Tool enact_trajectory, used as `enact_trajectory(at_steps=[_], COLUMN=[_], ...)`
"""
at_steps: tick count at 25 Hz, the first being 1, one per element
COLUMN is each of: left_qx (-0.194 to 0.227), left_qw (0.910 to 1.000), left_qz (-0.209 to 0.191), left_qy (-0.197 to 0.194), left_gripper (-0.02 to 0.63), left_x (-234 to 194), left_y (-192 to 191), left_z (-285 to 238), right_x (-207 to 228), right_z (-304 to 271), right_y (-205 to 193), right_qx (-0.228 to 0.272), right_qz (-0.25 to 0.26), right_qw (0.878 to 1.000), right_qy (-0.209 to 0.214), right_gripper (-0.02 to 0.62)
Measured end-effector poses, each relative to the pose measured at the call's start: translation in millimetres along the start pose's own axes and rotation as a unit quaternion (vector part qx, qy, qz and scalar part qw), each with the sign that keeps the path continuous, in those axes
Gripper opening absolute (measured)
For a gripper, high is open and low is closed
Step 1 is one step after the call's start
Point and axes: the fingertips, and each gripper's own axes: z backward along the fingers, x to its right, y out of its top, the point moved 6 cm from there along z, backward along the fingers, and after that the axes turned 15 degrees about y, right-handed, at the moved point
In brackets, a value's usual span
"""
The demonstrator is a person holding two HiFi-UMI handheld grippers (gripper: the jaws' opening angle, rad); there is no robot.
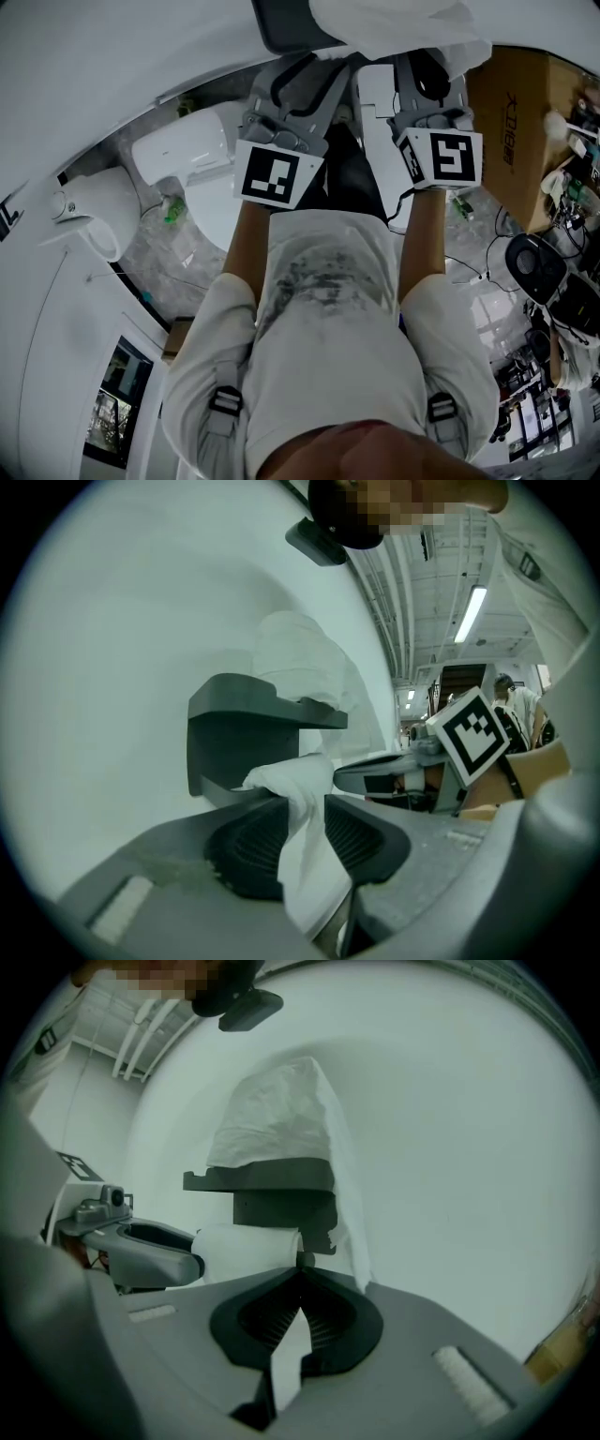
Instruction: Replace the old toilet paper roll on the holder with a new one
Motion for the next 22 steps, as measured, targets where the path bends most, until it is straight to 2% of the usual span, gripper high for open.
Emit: enact_trajectory(at_steps=[3,7,12,15,18,22], left_qx=[0.003,0.001,-0.003,-0.002,-0.016,-0.015], left_qw=[1.0000,0.9993,0.9999,0.9999,0.9996,0.9998], left_qz=[-0.002,-0.035,0.002,0.009,-0.007,-0.015], left_qy=[0.004,0.013,0.011,-0.010,-0.024,-0.002], left_gripper=[0.121,0.121,0.176,0.193,0.193,0.193], left_x=[-1,2,9,11,9,10], left_y=[0,2,-2,-1,-4,-8], left_z=[0,-2,0,-1,-2,-3], right_x=[1,3,5,10,14,14], right_z=[0,0,-1,0,1,0], right_y=[0,0,-3,-4,-7,-10], right_qx=[0.003,0.006,0.015,0.025,0.038,0.043], right_qz=[-0.006,-0.018,-0.030,-0.044,-0.067,-0.077], right_qw=[1.000,1.000,0.999,0.997,0.994,0.993], right_qy=[0.006,0.015,0.035,0.051,0.072,0.080], right_gripper=[0.002,0.002,0.002,0.002,0.002,0.002])
